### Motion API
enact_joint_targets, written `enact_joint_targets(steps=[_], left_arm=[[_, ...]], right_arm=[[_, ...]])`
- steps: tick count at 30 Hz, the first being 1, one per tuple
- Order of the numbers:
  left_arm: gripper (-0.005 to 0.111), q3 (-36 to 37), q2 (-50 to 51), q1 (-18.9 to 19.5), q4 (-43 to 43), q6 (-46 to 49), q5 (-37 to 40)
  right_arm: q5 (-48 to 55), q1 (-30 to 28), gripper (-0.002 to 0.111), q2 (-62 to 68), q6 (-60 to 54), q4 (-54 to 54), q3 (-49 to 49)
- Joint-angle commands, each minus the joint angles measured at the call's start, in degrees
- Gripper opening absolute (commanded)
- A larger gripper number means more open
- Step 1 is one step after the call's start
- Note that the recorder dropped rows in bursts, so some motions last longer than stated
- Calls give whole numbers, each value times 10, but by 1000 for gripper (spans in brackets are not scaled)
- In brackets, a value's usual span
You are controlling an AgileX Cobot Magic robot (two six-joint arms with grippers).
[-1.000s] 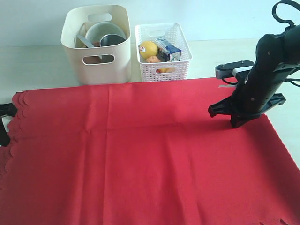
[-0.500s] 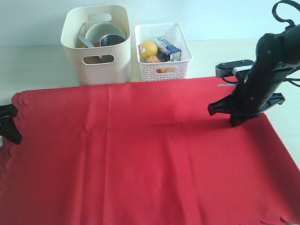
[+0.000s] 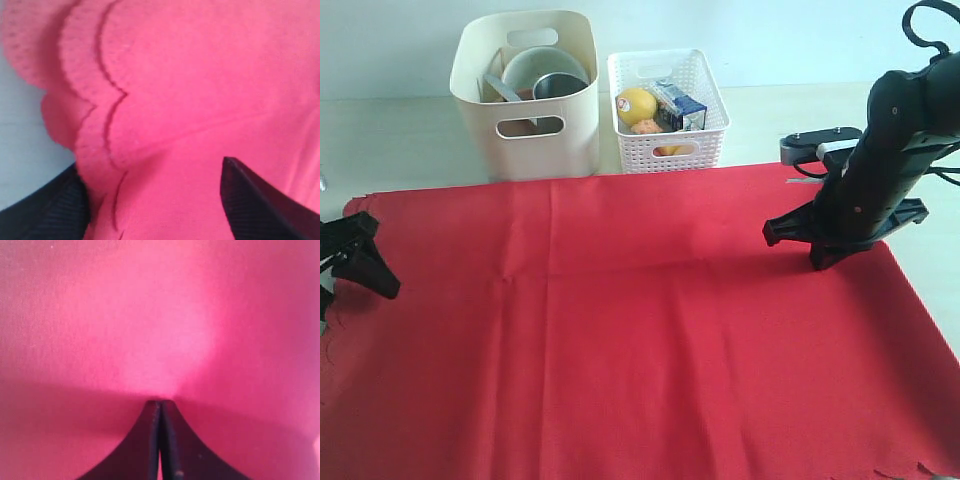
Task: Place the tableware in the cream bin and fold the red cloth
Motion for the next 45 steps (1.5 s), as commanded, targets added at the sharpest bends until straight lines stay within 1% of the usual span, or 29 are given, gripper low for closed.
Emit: enact_joint_targets(steps=[1, 4, 5, 7, 8, 12, 19, 23, 29, 39, 43, 45], left_arm=[[64, 4, 11, 0, -72, 84, 47], [55, 4, 11, 0, -108, 126, 79], [45, 4, 11, 0, -114, 137, 93], [37, 4, 11, 0, -115, 138, 96], [30, 1, 11, 0, -115, 138, 98], [0, -11, 5, 0, -119, 132, 111], [0, -11, -41, 0, -122, 132, 147], [0, -10, -74, 0, -125, 130, 169], [0, -10, -127, 0, -139, 127, 179], [0, -10, -215, 0, -138, 66, 179], [0, -10, -239, -16, -138, 47, 179], [0, -10, -248, -33, -141, 32, 179]], right_arm=[[-12, 0, 0, 31, -3, 9, 10], [-12, 0, 0, 31, -3, 9, 10], [-12, 0, 0, 31, -3, 9, 10], [-12, 0, 0, 31, -3, 9, 10], [-12, 0, 0, 31, -3, 9, 10], [-13, 0, 0, 31, -3, 9, 10], [-23, 11, 0, 31, -4, 9, 10], [-24, 33, 0, 31, -4, 9, 10], [-26, 59, 0, 31, 1, 13, 12], [-38, 126, 0, 31, 0, 85, 12], [-44, 143, 0, 31, 0, 111, 12], [-47, 144, 0, 31, 0, 120, 12]])
